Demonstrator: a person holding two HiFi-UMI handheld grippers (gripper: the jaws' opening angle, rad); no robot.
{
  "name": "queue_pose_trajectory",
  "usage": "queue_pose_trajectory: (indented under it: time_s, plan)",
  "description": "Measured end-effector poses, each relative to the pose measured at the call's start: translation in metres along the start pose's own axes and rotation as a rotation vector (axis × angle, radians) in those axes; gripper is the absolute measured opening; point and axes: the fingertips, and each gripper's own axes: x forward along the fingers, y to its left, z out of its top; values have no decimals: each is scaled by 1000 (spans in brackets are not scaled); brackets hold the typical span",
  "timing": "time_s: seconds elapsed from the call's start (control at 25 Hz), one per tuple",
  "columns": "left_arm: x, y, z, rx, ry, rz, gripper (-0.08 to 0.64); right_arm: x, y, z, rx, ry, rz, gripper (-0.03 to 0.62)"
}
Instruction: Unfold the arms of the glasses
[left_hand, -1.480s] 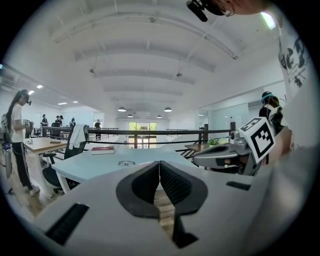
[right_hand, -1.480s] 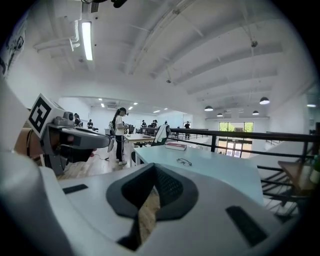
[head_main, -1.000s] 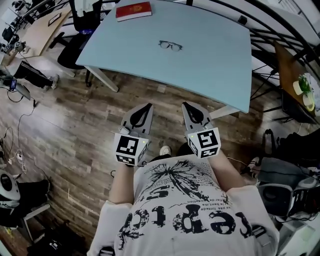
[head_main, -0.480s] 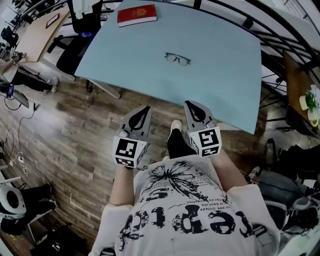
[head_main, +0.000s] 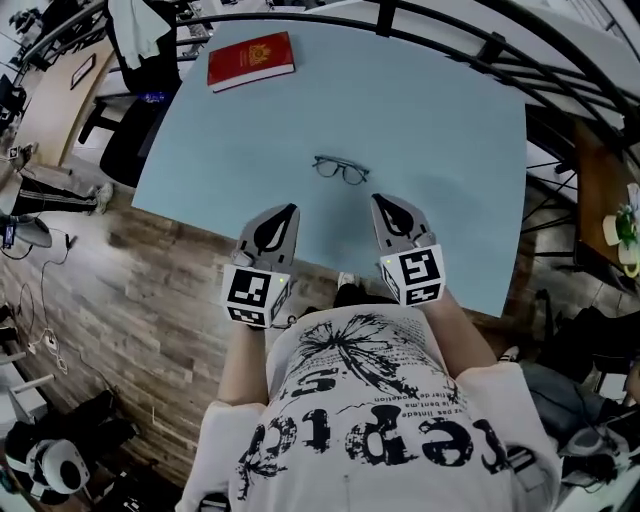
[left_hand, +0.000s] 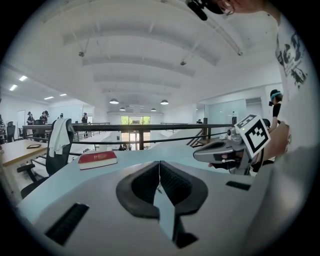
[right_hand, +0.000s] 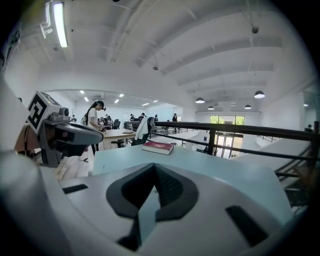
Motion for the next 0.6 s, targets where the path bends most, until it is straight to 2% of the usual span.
queue_pose_trajectory:
  time_s: [0.32, 0.6]
  plan:
    - [74, 16, 7, 10, 31, -66, 18, 41, -56, -12, 52, 67, -49, 11]
    - [128, 33, 15, 43, 43, -198, 18, 68, -80, -17, 96, 132, -128, 11]
